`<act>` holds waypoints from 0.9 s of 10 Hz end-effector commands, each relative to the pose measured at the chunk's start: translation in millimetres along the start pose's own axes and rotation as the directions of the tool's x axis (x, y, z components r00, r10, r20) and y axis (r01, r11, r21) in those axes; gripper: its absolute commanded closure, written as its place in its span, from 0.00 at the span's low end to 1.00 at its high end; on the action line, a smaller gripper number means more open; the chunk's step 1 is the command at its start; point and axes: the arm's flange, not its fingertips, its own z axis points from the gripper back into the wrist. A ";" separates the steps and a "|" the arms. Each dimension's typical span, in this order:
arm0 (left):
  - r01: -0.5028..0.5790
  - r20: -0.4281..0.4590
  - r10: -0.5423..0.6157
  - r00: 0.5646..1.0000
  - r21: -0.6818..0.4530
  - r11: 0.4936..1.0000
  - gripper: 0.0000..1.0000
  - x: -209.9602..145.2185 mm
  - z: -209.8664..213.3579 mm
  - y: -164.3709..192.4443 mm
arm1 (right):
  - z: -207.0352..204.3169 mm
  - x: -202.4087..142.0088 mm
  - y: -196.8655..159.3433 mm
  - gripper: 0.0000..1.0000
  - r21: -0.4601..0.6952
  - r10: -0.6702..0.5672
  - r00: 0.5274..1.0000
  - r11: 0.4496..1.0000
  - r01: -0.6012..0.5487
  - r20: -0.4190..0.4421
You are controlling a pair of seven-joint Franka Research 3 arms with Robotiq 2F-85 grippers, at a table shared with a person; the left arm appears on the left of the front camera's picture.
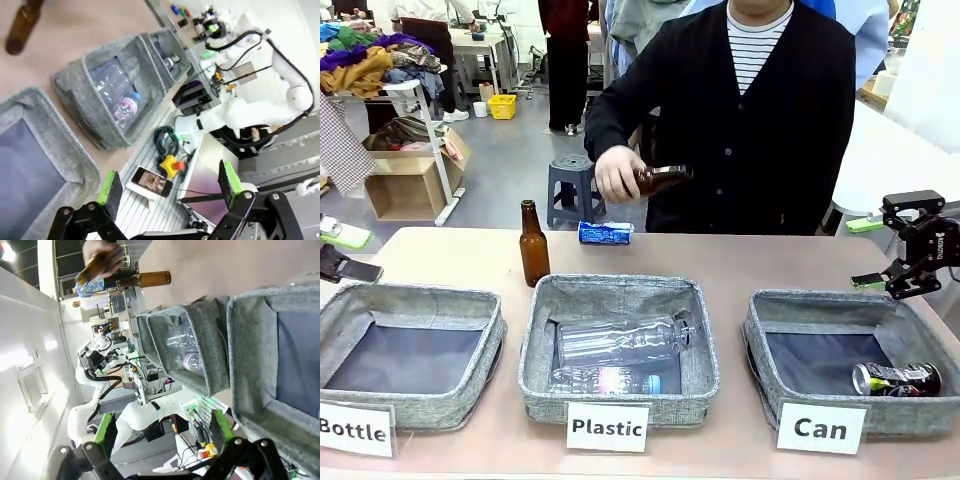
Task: Sort the can waste into the basket.
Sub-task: Pick up the can waste from the table and place it in the right Fabric basket.
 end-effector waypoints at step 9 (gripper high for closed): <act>0.000 0.298 0.055 0.953 -0.179 0.984 0.00 -84.7 231.6 44.7 | 1.4 -0.8 1.9 0.00 -0.001 0.010 1.000 1.000 -0.010 0.006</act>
